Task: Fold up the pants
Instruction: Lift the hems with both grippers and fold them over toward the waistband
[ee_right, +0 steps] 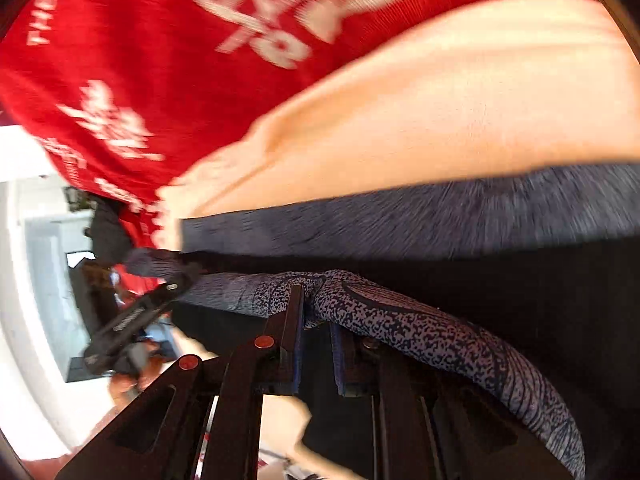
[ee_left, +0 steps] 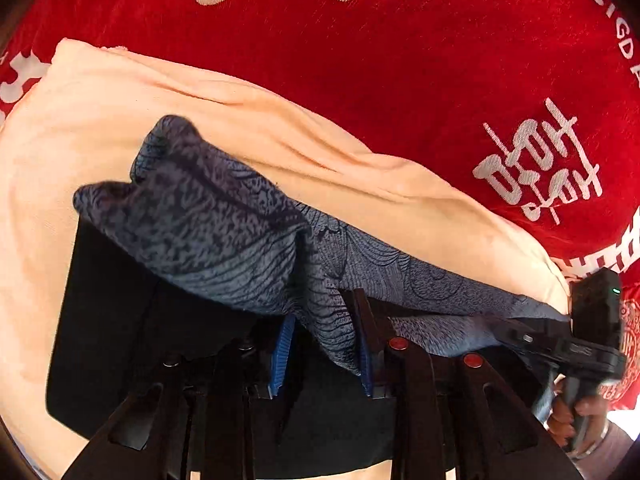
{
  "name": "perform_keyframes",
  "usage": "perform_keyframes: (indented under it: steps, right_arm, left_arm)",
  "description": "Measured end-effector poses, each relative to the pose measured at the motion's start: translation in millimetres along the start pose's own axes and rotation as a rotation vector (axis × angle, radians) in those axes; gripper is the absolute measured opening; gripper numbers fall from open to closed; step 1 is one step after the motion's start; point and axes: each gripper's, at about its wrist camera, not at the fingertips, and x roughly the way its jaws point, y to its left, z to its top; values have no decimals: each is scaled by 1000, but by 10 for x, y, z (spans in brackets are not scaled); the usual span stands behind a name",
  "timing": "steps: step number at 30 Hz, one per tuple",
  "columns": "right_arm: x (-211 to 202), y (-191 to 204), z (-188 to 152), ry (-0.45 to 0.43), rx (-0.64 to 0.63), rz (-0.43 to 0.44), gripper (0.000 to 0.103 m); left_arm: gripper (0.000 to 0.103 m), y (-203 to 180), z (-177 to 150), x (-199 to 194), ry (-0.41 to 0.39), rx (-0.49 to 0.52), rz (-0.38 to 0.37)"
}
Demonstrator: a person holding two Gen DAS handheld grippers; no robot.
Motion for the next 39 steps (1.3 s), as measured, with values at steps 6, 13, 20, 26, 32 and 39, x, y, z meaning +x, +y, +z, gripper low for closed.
perform_keyframes:
  steps: [6,13,20,26,32,39]
  right_arm:
    - [-151,72,-68,18,-44,-3,50]
    - [-352,575,-327,-8,-231,-86,54]
    - [70,433,-42,9,-292,-261,24]
    - [-471,268,61,-156,-142,-143,36]
    - [-917,236,-313,-162,-146,-147,53]
    - [-1221,-105,-1042,-114,-64,-169,61]
  left_arm:
    - [69,-38,-145,-499,1,29,86]
    - [69,-75,-182,-475,-11,72,232]
    - [69,-265,104,226,-99,134,404]
    - [71,-346,110,224,-86,147,448]
    - [71,-601,-350,-144,-43,191,428]
    - [71,-1021,-1078,-272,51,200,338]
